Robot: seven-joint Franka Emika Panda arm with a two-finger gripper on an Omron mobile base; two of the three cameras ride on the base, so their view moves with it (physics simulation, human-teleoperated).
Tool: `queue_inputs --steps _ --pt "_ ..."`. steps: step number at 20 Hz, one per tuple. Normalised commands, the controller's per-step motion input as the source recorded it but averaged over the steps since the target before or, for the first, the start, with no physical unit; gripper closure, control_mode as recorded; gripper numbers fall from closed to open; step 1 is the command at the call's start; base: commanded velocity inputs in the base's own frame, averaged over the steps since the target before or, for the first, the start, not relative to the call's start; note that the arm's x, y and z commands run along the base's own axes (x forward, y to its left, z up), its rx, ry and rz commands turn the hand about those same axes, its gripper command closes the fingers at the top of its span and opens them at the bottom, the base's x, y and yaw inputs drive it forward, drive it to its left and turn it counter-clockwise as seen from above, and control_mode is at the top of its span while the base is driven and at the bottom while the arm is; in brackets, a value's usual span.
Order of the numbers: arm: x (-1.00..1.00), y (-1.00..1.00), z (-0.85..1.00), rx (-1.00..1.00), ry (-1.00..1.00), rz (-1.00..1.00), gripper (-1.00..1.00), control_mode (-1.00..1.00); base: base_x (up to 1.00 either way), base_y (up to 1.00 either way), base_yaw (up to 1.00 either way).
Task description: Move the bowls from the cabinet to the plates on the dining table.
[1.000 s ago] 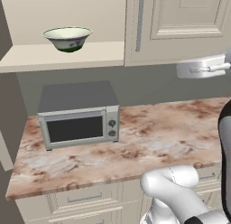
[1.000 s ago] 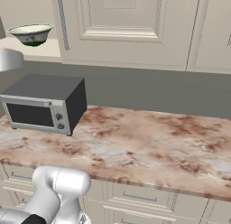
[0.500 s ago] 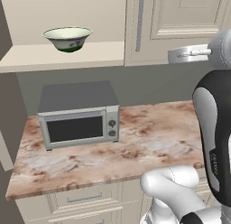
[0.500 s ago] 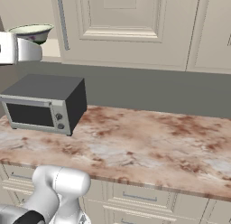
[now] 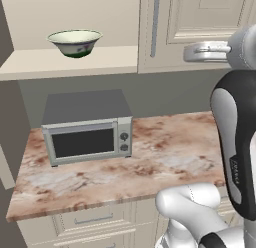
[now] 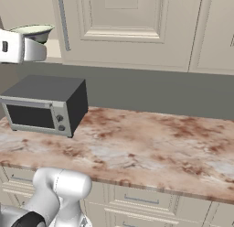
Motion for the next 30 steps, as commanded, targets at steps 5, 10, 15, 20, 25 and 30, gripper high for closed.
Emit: queue_inputs --steps 5,10,15,20,25,30 --pt "0.16 0.00 0.11 0.16 0.00 0.00 -1.00 -1.00 0.00 0.00 0.00" --pt "0.28 0.00 0.01 0.16 0.00 0.00 -1.00 -1.00 0.00 0.00 0.00" --pt "0.36 0.00 0.00 0.11 0.00 0.00 -1.00 -1.00 0.00 0.00 0.00" --pt "0.27 0.00 0.03 0.05 0.00 0.00 -1.00 -1.00 0.00 0.00 0.00" --pt "0.43 0.00 0.00 0.00 0.00 0.00 -1.00 -1.00 0.00 0.00 0.00" --pt "0.54 0.00 0.00 0.00 0.00 0.00 -1.00 -1.00 0.00 0.00 0.00"
